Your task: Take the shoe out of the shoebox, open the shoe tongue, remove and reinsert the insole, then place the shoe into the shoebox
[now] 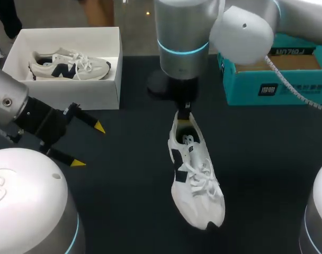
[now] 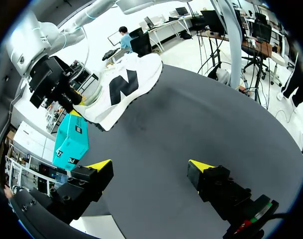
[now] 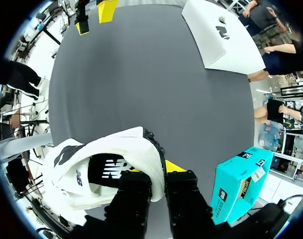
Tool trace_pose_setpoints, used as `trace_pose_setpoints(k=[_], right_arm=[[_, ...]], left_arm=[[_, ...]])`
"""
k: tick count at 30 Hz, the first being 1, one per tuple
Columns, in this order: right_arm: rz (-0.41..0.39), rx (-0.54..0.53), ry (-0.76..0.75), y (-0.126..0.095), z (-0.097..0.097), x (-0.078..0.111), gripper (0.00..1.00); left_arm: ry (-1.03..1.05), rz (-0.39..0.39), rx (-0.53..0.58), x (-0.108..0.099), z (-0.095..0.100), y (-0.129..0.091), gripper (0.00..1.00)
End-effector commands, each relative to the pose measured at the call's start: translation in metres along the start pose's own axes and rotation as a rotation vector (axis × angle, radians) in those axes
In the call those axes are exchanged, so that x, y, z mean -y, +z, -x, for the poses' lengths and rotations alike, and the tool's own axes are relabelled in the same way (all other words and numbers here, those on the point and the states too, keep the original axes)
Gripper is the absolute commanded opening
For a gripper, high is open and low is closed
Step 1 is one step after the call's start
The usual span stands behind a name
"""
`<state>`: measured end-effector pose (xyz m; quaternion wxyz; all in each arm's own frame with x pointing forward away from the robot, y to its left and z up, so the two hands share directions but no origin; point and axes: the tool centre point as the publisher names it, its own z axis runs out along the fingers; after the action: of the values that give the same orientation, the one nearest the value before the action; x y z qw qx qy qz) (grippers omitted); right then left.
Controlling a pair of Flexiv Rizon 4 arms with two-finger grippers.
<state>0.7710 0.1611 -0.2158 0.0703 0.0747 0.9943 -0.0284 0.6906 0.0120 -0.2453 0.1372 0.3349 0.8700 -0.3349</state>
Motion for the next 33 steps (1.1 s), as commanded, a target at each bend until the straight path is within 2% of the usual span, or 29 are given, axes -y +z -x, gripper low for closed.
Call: trace_pose_setpoints(k=[1,4,12,33], right_arm=[[-0.006,0.014,0.000,-0.057,0.010,0.013,0.00],[-0.012,0.022,-0.005,-0.067,0.017,0.015,0.00],[-0.025,-0.012,-0.019,-0.073,0.024,0.013,0.00],[-0.026,-0.020,-0.025,-0.074,0.024,0.012,0.00]], left_arm=[[0.000,0.002,-0.002,0.001,0.000,0.000,1.00],[0.000,0.002,-0.002,0.001,0.000,0.000,1.00],[0.000,0.002,-0.002,0.001,0.000,0.000,1.00],[0.000,0.002,-0.002,0.001,0.000,0.000,1.00]])
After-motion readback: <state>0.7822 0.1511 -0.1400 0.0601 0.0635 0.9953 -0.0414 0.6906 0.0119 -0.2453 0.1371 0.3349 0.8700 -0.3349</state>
